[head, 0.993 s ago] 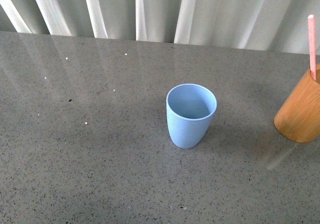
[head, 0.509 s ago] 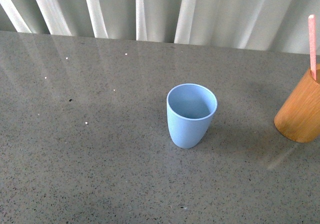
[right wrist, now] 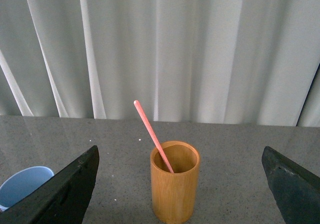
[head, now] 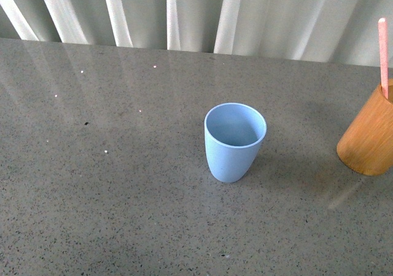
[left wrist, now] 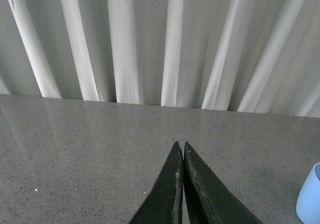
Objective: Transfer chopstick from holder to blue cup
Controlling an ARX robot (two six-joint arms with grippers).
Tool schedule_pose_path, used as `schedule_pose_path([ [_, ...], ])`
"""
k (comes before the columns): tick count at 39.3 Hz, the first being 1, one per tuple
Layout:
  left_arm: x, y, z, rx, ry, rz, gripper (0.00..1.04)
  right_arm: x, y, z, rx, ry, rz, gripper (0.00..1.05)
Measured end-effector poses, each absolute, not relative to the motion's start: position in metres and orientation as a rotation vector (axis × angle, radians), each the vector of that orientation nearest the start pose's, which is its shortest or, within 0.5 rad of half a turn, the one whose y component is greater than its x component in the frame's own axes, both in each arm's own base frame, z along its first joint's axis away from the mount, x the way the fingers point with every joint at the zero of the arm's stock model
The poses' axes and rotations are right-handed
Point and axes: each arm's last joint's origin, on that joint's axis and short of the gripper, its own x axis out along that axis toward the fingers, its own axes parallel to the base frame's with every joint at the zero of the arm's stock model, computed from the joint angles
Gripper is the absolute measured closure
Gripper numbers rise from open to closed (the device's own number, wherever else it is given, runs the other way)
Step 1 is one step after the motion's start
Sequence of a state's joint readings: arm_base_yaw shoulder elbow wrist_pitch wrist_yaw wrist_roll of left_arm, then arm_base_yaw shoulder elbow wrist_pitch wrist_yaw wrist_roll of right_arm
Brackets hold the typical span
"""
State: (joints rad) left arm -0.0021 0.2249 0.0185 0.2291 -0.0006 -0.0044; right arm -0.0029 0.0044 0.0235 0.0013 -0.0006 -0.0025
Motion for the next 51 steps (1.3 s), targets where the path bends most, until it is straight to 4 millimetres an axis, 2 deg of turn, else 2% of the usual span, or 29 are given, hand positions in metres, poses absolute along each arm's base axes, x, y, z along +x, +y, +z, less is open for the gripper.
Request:
schedule_pose_path([
  [13, 0.097, 0.000, 0.169, -0.004, -0.012, -0.002, 1.01, 0.096, 0.000, 0.171, -0.003, -0.020, -0.002, 0.10],
  [22, 0.097, 0.000, 0.170, -0.005, -0.015, -0.002, 1.01, 0.096, 0.000, 0.171, -0.003, -0.020, -0.002, 0.10],
  [31, 0.097, 0.000, 0.170, -0.004, -0.015, -0.002, 0.66, 0.096, 0.000, 0.171, -0.003, -0.021, -0.002, 0.10],
  [33, 0.097, 0.000, 0.170, -0.005, -0.015, -0.002, 0.53, 0.096, 0.000, 0.171, -0.003, -0.021, -0.002, 0.10],
  [45, 0.097, 0.000, 0.170, -0.004, -0.015, -0.002, 0.07, 0.096, 0.000, 0.171, -0.003, -0.020, -0.002, 0.10],
  [51, 0.097, 0.000, 0.170, -0.004, -0.015, -0.002, 0.07, 0.096, 0.000, 0.171, -0.003, -0.021, -0.002, 0.10],
])
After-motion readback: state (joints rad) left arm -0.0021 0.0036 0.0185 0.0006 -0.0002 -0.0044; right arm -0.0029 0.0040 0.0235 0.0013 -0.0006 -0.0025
